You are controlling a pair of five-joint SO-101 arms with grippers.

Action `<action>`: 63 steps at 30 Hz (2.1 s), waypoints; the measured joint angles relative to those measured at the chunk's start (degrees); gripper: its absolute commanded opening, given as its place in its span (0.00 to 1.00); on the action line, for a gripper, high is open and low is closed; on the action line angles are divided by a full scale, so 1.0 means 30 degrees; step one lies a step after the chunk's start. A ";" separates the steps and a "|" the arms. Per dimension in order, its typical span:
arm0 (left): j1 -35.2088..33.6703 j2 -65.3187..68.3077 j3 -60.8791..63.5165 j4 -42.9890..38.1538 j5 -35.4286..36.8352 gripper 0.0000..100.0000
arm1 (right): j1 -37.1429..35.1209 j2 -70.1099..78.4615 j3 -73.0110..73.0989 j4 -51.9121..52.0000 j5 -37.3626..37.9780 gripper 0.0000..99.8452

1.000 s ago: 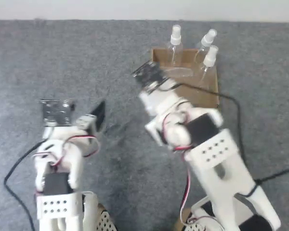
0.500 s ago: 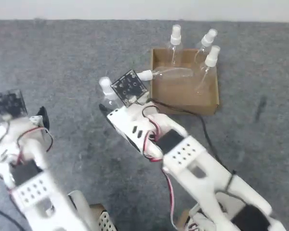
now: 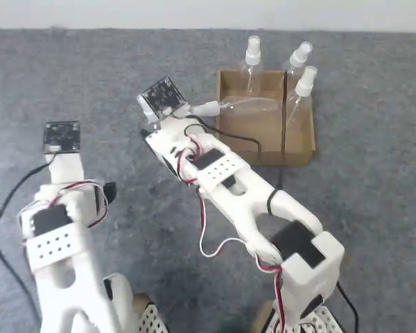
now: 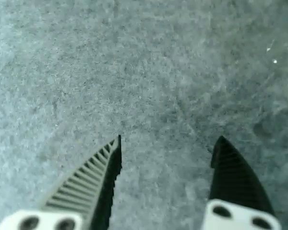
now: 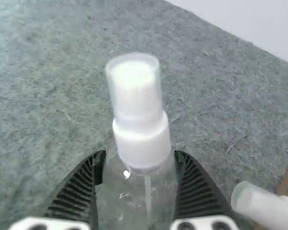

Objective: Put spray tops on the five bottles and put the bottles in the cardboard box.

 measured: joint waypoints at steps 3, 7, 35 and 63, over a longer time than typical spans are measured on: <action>-0.0029 -0.1436 0.0762 0.0000 0.0996 0.28 | 0.0059 0.0879 -0.0791 -0.0147 0.0000 0.01; -0.0938 -0.3575 0.1495 0.0000 0.1495 0.28 | 0.0059 0.1231 -0.1055 -0.0293 0.0000 0.03; -0.1143 -0.5568 0.2842 0.0000 0.1436 0.28 | -0.0352 0.1289 -0.2842 0.2549 0.0117 0.16; -0.1172 -0.5568 0.3399 -0.0293 0.1436 0.28 | -0.0322 0.1348 -0.5538 0.5714 0.0147 0.27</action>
